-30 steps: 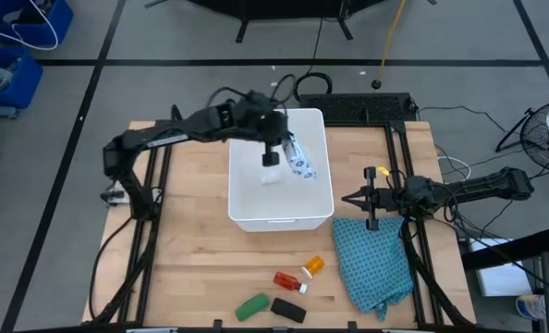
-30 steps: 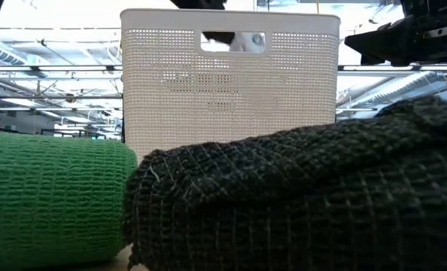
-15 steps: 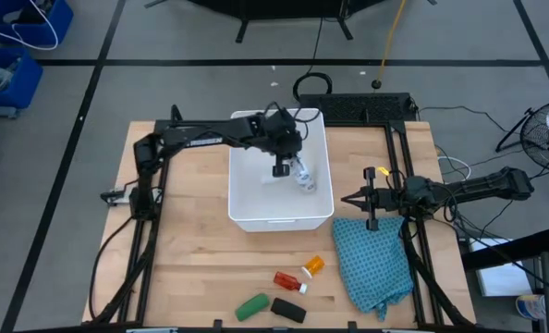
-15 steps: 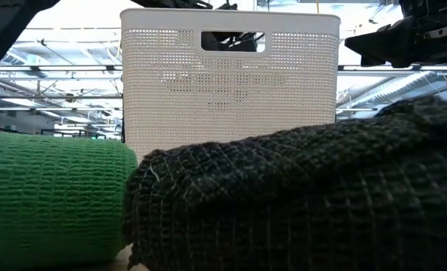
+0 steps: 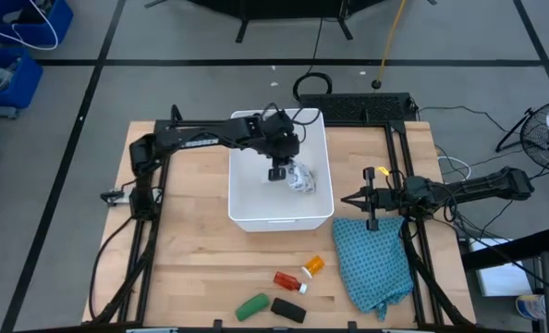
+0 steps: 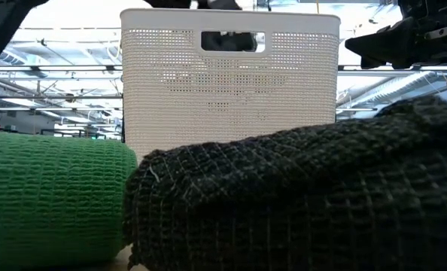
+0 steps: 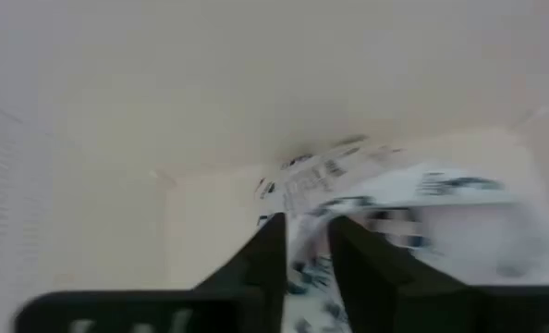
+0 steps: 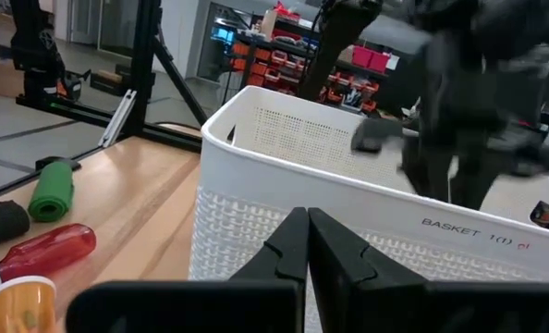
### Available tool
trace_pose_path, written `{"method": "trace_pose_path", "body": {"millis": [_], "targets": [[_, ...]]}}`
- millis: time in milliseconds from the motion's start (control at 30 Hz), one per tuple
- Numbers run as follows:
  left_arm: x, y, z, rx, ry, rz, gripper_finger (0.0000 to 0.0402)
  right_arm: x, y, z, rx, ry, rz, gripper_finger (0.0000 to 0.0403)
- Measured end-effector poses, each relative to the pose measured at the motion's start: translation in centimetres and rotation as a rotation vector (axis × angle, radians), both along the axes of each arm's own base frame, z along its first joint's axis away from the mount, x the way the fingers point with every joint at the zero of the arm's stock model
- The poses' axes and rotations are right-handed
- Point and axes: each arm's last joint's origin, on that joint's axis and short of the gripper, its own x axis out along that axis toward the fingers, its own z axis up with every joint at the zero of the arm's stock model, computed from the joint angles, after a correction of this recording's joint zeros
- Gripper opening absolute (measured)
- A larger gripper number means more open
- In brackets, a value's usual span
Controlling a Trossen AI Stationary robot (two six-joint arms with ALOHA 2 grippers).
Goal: Pick & place medical supplies in basket/bin
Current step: Put the white mailer bag into the white bin, then put the orange medicine bottle into the white bin
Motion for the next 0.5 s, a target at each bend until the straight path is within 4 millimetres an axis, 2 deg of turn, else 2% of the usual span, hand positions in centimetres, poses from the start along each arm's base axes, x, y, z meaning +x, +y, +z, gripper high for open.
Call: {"method": "trace_pose_path", "body": {"millis": [133,300,400,500], "targets": [[-1.7,-1.1,3.6,0.029,-0.069,0.021,0.0157,0.0,0.0,0.0,0.000,0.004,0.000,0.0000],[-5.9,-3.3,9.6,0.105,-0.173,0.046,0.0216,0.0,0.0,-0.1,0.002,0.010,0.000,0.0000],[-9.1,-4.8,12.7,0.107,-0.226,0.069,0.0221,0.0,0.0,-0.1,0.002,0.011,0.000,0.0000],[-12.9,-6.4,15.3,0.091,-0.269,0.098,0.0195,0.0,0.0,-0.1,0.003,0.012,0.000,0.0000]]}}
